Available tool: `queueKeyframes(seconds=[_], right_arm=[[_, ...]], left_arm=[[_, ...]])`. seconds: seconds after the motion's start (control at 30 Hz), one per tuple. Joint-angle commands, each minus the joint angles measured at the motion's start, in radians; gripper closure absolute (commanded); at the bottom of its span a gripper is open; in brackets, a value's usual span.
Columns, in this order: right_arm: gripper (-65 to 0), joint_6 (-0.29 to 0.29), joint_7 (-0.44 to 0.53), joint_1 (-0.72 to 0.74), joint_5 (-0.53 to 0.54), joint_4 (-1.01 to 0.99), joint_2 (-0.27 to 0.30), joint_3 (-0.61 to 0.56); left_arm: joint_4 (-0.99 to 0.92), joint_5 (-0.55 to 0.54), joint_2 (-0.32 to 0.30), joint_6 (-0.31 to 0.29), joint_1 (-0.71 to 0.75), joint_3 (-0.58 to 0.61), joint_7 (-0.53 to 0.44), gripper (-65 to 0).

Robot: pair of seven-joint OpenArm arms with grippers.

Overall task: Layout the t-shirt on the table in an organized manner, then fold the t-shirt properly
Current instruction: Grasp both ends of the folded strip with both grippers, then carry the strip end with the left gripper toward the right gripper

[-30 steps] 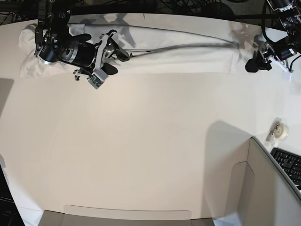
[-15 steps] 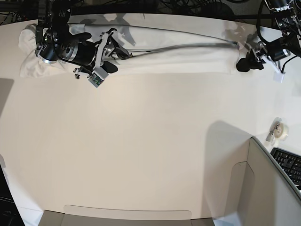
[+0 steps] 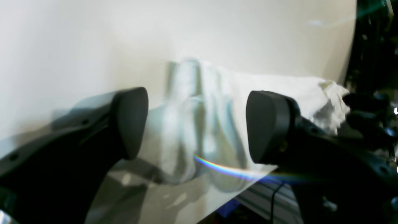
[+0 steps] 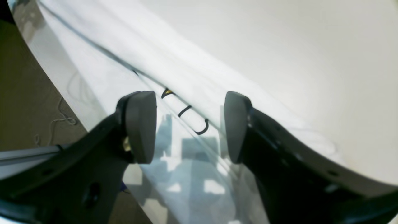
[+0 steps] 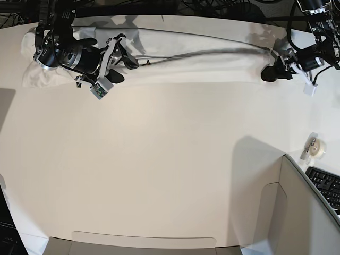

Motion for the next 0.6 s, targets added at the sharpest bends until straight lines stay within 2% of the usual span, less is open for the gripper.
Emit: queueKeyframes(seconds=[0.0,0.13,0.37,0.57], right_arm=[[-34.3,-0.001,0.018,0.004,0.022,0.014,0.008,0.003],[-34.3,-0.001,0.019,0.005,0.022,0.014,0.008,0.003],[-34.3,-0.001,0.019,0.005,0.022,0.014,0.008,0.008],[-34.3,-0.001,0.019,0.005,0.022,0.014,0.005,0.008]], left_arm=[[0.009,0.022,-0.01,0.007,0.005,0.026,0.018,-48.4],[0.009,0.024,-0.01,0.007,0.005,0.095,0.018,-48.4],[0.009,0.024,-0.015,0.007,0.016,0.129,0.018,-47.7],[0.009,0.024,-0.015,0.007,0.034,0.129,0.018,-35.2]])
